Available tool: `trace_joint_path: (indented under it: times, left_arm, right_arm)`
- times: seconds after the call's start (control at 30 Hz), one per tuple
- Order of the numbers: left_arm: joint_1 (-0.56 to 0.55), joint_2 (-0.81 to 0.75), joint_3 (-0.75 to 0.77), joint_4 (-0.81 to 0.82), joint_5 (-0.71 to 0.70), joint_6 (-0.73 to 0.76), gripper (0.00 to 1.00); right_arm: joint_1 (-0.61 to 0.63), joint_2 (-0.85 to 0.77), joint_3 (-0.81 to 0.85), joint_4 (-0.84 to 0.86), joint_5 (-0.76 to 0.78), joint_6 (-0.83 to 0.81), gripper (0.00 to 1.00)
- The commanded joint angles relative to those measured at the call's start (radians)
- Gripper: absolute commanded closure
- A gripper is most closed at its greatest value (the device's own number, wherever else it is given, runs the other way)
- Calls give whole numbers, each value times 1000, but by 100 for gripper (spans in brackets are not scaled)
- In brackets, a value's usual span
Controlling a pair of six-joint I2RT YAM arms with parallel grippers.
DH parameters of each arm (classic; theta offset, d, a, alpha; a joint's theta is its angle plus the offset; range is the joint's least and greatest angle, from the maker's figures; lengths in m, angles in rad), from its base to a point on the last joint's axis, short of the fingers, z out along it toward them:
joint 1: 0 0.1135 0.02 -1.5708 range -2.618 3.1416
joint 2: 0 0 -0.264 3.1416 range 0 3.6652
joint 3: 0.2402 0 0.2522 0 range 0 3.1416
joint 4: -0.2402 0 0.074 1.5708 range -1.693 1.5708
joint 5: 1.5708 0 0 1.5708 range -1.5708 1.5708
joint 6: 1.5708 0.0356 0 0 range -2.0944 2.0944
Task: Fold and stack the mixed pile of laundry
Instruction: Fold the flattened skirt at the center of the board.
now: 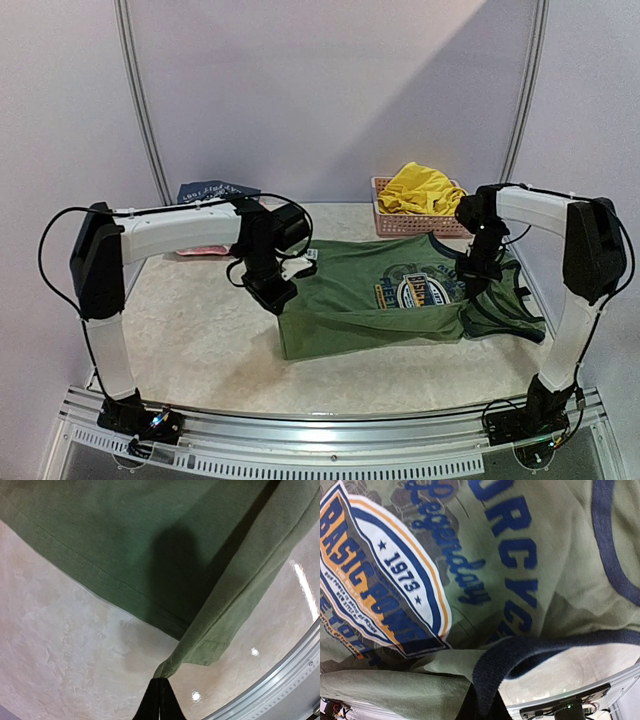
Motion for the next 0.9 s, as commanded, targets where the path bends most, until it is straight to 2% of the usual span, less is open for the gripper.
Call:
trace_joint_path:
  times: [0.0,0.37,0.47,0.53,0.57,0.63,0.7,0.8,0.87]
  left_arm:
    - [36,66,64,-60,-12,10,100]
    - [69,212,180,-95,-30,-102,100]
    - [74,259,223,-115,-59,-159,98]
    - [72,252,233,-115,-85,-189,86]
    - [71,230,223,-105,-100,-202,78]
    - [71,175,189,-77,-112,-225,57]
    - [71,111,137,-51,-99,-231,43]
    - [67,-16,15,-2,-50,-226,33]
    - [61,-101,-84,44,9,-218,32]
  right_arm:
    - [7,74,72,-20,32,-39,96]
    - [-5,228,227,-35,110,-53,92]
    - [-7,264,270,-42,102,-50,83]
    - [-6,278,300,-52,99,-50,67]
    - [-7,279,314,-56,101,-50,62]
    - [-9,263,329,-53,103,-46,53]
    - [-22,236,320,-41,77,-36,47]
    - [-51,161,254,1,20,-15,43]
    - [-66,92,193,30,8,1,42]
